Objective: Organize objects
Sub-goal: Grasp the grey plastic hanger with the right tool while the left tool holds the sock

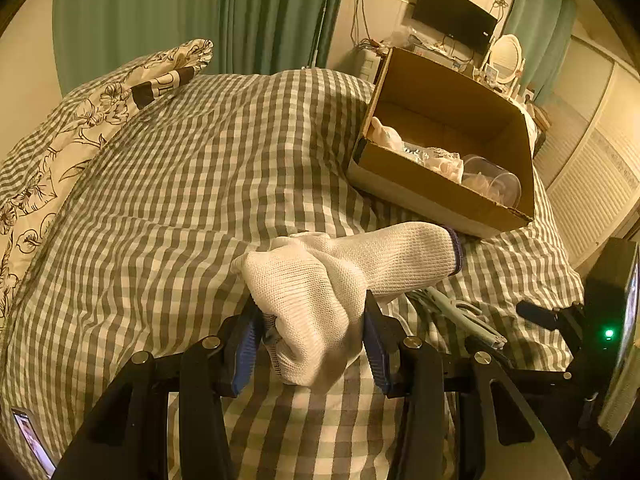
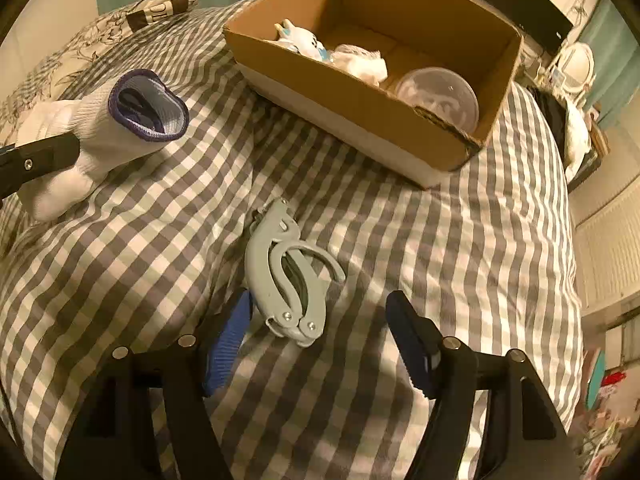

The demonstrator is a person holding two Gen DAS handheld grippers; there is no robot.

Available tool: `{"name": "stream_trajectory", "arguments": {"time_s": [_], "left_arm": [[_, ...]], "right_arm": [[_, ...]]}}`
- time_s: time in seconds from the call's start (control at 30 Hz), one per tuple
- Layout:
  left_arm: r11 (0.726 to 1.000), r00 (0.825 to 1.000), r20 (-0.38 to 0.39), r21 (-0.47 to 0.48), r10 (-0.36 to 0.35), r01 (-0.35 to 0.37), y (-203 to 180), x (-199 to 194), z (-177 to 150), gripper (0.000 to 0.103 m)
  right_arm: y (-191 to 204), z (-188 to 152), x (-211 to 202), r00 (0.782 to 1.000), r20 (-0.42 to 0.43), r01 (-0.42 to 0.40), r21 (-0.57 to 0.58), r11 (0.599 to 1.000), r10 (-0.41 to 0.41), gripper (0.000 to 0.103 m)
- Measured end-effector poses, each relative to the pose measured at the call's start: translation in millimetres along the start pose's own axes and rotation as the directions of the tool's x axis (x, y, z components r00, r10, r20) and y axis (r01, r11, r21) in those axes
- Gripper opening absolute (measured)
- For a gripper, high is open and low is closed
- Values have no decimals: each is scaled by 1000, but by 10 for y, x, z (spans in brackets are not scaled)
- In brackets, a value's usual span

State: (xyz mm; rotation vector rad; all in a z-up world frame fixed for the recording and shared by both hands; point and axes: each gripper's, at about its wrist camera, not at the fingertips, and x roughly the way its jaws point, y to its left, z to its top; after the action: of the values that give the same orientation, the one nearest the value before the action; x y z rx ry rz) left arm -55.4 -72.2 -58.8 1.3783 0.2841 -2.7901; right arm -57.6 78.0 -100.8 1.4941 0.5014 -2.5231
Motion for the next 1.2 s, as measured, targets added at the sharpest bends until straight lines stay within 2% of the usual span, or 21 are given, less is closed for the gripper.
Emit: {"name": "stream_trajectory", "arguments": {"time_s": [0.07, 0.23, 0.3, 0.33, 0.4, 0.47, 0.53, 0.83, 0.87, 0.93, 1.03, 1.1, 1.2], "left_arm": [[1000, 1000, -2, 1, -1, 1, 3, 6, 0, 47], [1000, 1000, -7, -1, -1, 1, 5, 24, -6, 47], [1000, 1000, -10, -2, -2, 2, 10, 29, -11, 47], [1000, 1000, -11, -3, -3, 3, 12, 29, -12, 47], [1000, 1000, -12, -5, -3, 3, 17, 21, -12, 47], [1000, 1000, -14, -5, -2, 2, 15, 10, -11, 47], [1000, 1000, -14, -7, -2, 1, 10, -10, -12, 47], [1000, 1000, -11, -6, -4, 4, 0, -42, -15, 47], [1000, 1000, -11, -7, -4, 4, 1, -42, -16, 47], [1000, 1000, -11, -9, -6, 5, 8, -36, -9, 47], [1000, 1000, -11, -17, -8, 8, 42, -27, 11, 47], [1000, 1000, -12, -22, -10, 10, 69, -6, 20, 47], [999, 1000, -15, -33, -15, 15, 108, 19, 24, 47]], "right_arm": [[45, 30, 18, 999, 2, 34, -25, 999, -34, 75], [199, 122, 79, 998, 34, 58, -96, 994, -55, 74], [245, 154, 66, 997, 57, 67, -109, 992, -61, 57], [273, 169, 59, 997, 61, 52, -122, 991, -45, 41], [314, 180, 66, 998, 53, 33, -135, 990, -26, 36], [347, 164, 78, 999, 46, 24, -149, 989, -17, 18], [353, 144, 84, 999, 37, 0, -145, 989, 5, 17], [41, 109, 45, 989, 25, -147, -14, 989, 147, 18], [26, 122, 69, 989, 20, -148, -6, 989, 149, 23], [-6, 141, 122, 989, 12, -145, 16, 989, 145, 56], [27, 186, 246, 984, -19, -179, 30, 983, 179, 58], [81, 207, 401, 979, -68, -194, 20, 981, 195, 58], [204, 217, 683, 969, -168, -182, -3, 983, 178, 65]]}}
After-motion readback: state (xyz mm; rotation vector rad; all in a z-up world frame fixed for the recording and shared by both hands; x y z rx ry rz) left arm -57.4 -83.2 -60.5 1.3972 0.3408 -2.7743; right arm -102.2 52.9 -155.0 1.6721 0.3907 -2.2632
